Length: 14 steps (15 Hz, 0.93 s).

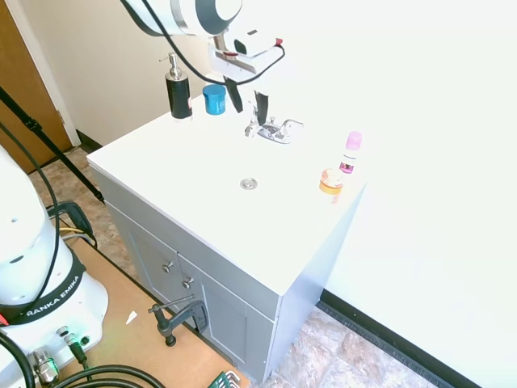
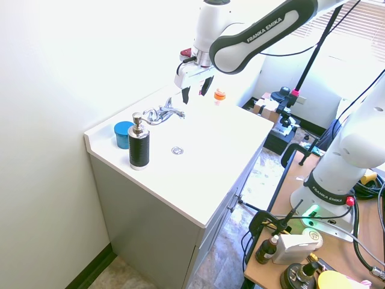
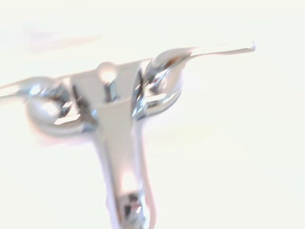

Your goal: Turn on the cold water

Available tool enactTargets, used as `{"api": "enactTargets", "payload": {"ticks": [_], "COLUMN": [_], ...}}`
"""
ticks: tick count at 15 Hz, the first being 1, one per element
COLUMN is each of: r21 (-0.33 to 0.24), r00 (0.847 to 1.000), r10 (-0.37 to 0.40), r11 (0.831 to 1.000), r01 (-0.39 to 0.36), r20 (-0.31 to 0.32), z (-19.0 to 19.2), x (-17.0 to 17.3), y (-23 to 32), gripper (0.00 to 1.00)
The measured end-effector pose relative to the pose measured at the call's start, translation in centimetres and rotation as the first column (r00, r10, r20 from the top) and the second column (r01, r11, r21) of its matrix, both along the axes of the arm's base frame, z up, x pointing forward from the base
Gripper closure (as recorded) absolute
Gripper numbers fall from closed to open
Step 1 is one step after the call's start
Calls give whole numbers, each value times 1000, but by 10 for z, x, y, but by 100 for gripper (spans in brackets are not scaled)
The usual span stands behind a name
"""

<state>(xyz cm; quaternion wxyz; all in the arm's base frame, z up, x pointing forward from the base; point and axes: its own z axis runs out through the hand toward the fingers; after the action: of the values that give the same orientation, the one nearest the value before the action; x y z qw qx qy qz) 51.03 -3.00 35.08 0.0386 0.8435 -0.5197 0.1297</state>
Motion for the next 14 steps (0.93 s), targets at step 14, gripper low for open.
{"api": "enactTargets", "payload": {"ticks": [14], "r21": [-121], "r00": [995], "r10": [-84], "r11": [989], "r01": [90], "r20": [54], "z": [-23], "x": [101], "y": [-63], "gripper": [0]}}
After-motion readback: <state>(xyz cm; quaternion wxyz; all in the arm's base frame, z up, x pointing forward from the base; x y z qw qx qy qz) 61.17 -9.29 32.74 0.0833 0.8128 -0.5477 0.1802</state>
